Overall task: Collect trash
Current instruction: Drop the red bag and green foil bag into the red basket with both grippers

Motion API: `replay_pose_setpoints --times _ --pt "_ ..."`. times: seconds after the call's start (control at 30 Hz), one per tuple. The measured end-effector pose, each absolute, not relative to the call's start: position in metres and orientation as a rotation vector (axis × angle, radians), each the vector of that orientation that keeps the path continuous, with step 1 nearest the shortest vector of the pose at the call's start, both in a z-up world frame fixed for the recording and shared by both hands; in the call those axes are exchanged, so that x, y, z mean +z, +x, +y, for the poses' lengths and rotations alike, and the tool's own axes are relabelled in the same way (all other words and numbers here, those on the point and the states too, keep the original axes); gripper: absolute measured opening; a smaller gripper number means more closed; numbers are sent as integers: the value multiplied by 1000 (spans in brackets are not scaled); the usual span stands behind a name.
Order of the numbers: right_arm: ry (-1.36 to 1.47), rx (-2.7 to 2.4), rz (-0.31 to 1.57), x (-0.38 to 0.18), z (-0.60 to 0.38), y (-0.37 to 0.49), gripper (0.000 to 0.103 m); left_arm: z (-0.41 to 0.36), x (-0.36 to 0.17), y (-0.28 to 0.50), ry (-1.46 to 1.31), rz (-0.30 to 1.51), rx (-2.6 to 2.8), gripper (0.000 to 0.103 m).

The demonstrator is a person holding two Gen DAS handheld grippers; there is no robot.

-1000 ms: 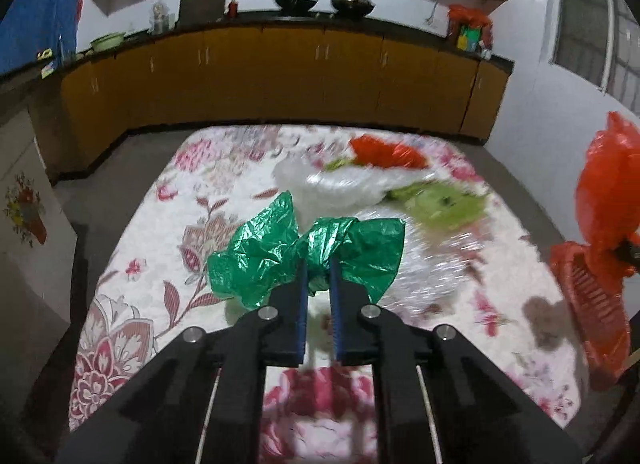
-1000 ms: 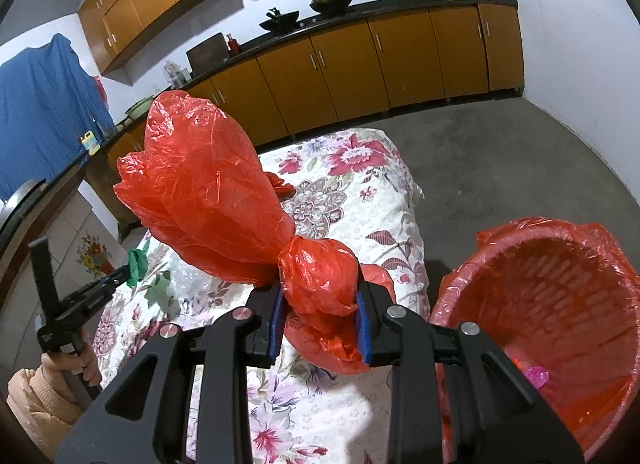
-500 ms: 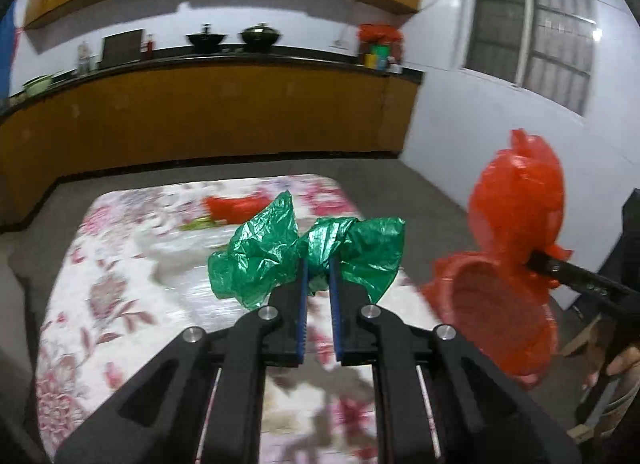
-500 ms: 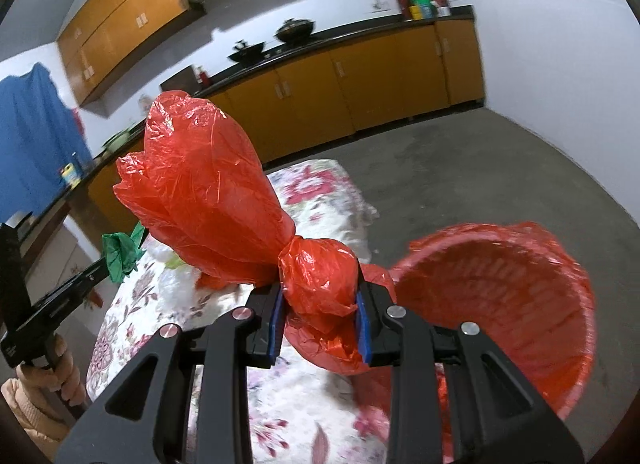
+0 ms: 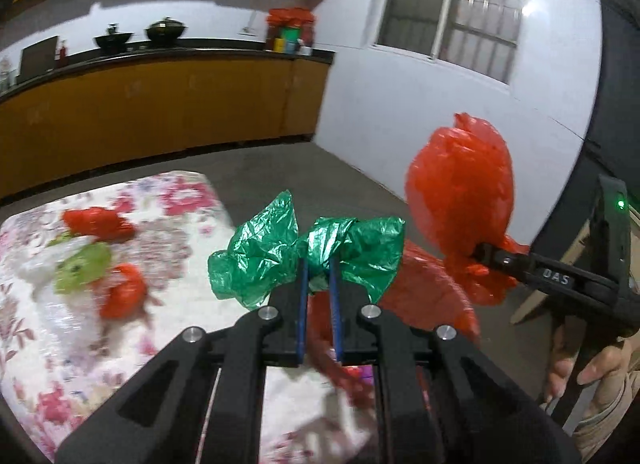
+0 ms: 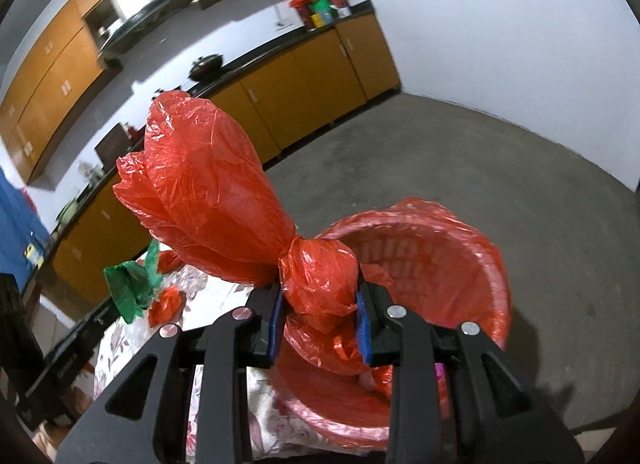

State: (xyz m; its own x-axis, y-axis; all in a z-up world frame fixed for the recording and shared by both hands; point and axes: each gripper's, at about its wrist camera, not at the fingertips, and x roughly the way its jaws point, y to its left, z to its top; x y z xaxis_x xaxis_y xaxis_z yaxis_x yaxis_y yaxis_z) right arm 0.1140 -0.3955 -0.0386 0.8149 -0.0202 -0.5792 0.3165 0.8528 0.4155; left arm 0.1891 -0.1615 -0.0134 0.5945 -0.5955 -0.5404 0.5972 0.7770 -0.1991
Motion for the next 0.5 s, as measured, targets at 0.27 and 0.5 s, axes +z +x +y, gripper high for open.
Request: replay_pose_setpoints --times 0.27,0.5 --pt "606 -221 606 -51 -416 111 30 -204 -29 188 18 665 -774 12" --pt "660 -236 609 -61 -436 114 38 -228 -48 192 22 711 -807 14"
